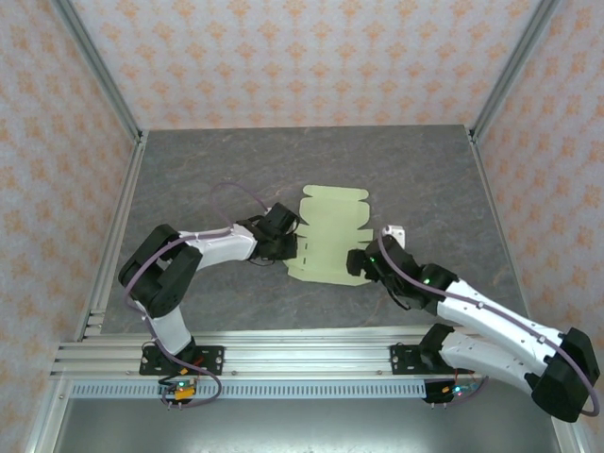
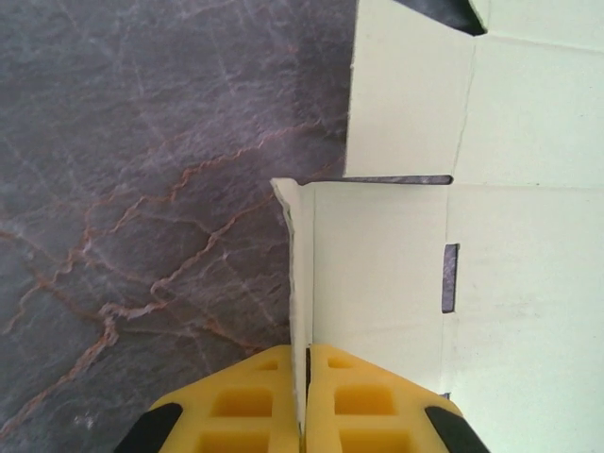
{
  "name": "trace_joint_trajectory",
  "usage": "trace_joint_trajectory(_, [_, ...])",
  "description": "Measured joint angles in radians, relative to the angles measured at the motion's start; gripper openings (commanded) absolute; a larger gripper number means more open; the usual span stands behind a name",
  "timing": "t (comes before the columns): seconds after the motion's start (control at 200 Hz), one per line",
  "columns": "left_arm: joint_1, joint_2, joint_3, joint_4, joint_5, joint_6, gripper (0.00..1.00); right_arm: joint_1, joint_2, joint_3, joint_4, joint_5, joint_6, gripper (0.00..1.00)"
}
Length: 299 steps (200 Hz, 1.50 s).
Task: Fold the paper box
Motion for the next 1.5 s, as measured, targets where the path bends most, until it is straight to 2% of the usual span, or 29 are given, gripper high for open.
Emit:
trace_joint_trajectory(0.21, [0.0, -0.077, -0.032, -0.04, 0.058, -0.108, 0.0, 0.011, 0.07, 0.0, 0.14, -0.232, -0.377, 1.0])
trace_joint_trajectory(0.495, [0.023, -0.161, -0.124, -0.056, 0.158, -0.241, 0.0, 0.137, 0.378, 0.063, 0.215, -0.309, -0.893, 0.99])
trace_joint_trajectory(0.581, [0.029, -0.175, -0.124, -0.066, 0.166, -0.248, 0.0, 0.153, 0.443, 0.072, 0.221, -0.331, -1.016, 0.96])
trace_joint_trajectory(0.651, [0.037, -0.178, -0.123, -0.073, 0.176, -0.249, 0.0, 0.153, 0.476, 0.087, 0.22, -0.344, -1.096, 0.83])
trace_joint_trajectory(0.736, [0.049, -0.178, -0.124, -0.073, 0.19, -0.257, 0.0, 0.153, 0.509, 0.119, 0.216, -0.349, -1.151, 0.66])
trace_joint_trajectory(0.806, [0.055, -0.178, -0.125, -0.072, 0.204, -0.266, 0.0, 0.153, 0.545, 0.15, 0.223, -0.334, -1.184, 0.57])
trace_joint_trajectory(0.856, [0.058, -0.178, -0.129, -0.07, 0.212, -0.267, 0.0, 0.153, 0.57, 0.161, 0.237, -0.32, -1.193, 0.55])
trace_joint_trajectory(0.911, [0.058, -0.181, -0.138, -0.063, 0.214, -0.27, 0.0, 0.153, 0.59, 0.161, 0.253, -0.306, -1.197, 0.47])
trace_joint_trajectory(1.156, [0.068, -0.192, -0.173, -0.027, 0.231, -0.275, 0.05, 0.125, 0.597, 0.156, 0.331, -0.311, -1.133, 0.42])
trace_joint_trajectory(1.216, [0.068, -0.192, -0.181, -0.019, 0.236, -0.278, 0.11, 0.11, 0.597, 0.153, 0.344, -0.328, -1.114, 0.38])
trace_joint_trajectory(1.321, [0.073, -0.193, -0.182, -0.016, 0.252, -0.272, 0.47, 0.106, 0.597, 0.142, 0.359, -0.352, -1.092, 0.34])
trace_joint_trajectory(1.366, [0.075, -0.201, -0.182, -0.017, 0.261, -0.273, 0.53, 0.106, 0.597, 0.138, 0.361, -0.365, -1.089, 0.3])
trace_joint_trajectory(1.401, [0.08, -0.212, -0.182, -0.02, 0.262, -0.268, 0.63, 0.106, 0.599, 0.138, 0.36, -0.378, -1.09, 0.28])
trace_joint_trajectory(1.496, [0.111, -0.266, -0.182, -0.035, 0.261, -0.247, 0.66, 0.106, 0.61, 0.138, 0.356, -0.411, -1.101, 0.26])
